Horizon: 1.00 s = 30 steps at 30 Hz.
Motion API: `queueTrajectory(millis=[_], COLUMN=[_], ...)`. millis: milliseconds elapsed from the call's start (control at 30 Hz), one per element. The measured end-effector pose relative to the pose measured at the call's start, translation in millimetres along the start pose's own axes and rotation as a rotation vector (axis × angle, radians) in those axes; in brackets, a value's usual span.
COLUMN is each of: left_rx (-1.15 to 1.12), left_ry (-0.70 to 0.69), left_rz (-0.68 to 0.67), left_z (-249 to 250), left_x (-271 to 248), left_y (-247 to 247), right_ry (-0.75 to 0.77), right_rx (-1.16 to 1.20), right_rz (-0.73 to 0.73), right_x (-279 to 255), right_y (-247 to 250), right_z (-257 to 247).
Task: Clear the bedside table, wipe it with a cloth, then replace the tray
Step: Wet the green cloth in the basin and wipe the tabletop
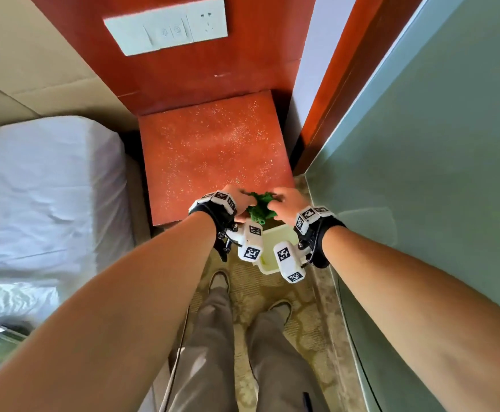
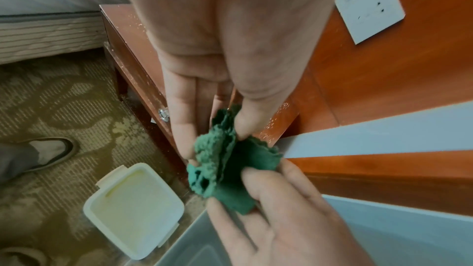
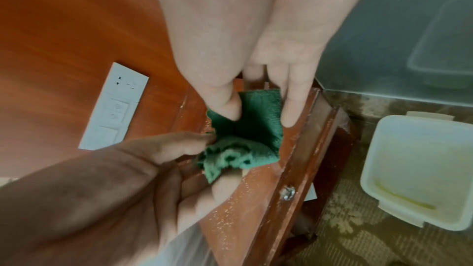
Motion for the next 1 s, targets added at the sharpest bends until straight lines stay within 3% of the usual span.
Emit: queueTrajectory(millis=[100, 233, 300, 567, 733, 867, 1000], left_rx=[-0.115, 0.022, -0.106, -0.12, 0.043, 0.352, 0.442], left_ry=[-0.019, -0.029, -0.012, -0.013, -0.129, -0.218, -0.255], left_rz=[0.066, 0.071, 0.059, -0.181, -0.009, 0.109, 0.157], left_z=[15.8, 30.4, 42.0, 82.4, 108.4, 120.7, 126.6], left_x=[-8.5, -11.4, -5.4, 32.9, 68.2, 100.3, 123.9], left_y=[18.7, 48.8, 63.5, 100.6, 147.0, 182.2, 199.9], right_ry=[0.038, 0.039, 0.043, -0.024, -0.256, -0.323, -0.362], right_rx=[0.089, 0.172, 0.166, 0.054, 0.313, 0.461, 0.531], right_rz=[-0.074, -0.173, -0.165, -0.008, -0.059, -0.121, -0.086], right_x=[-0.7, 7.1, 12.6, 75.1, 117.3, 141.8, 169.9], right_y=[3.8, 6.8, 11.2, 29.6, 30.3, 30.3, 32.8], right_z=[-35.3, -64.9, -77.9, -116.3, -124.7, -135.1, -138.3])
Point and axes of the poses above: each hand's wrist, its own x-axis towards the middle knuckle, its own y-axis out of the back of the hand, z = x × y, the point moved 5 cm from there along x, towards the middle knuckle, and after that the axes turned 9 degrees about -x, right-handed, at the moved point
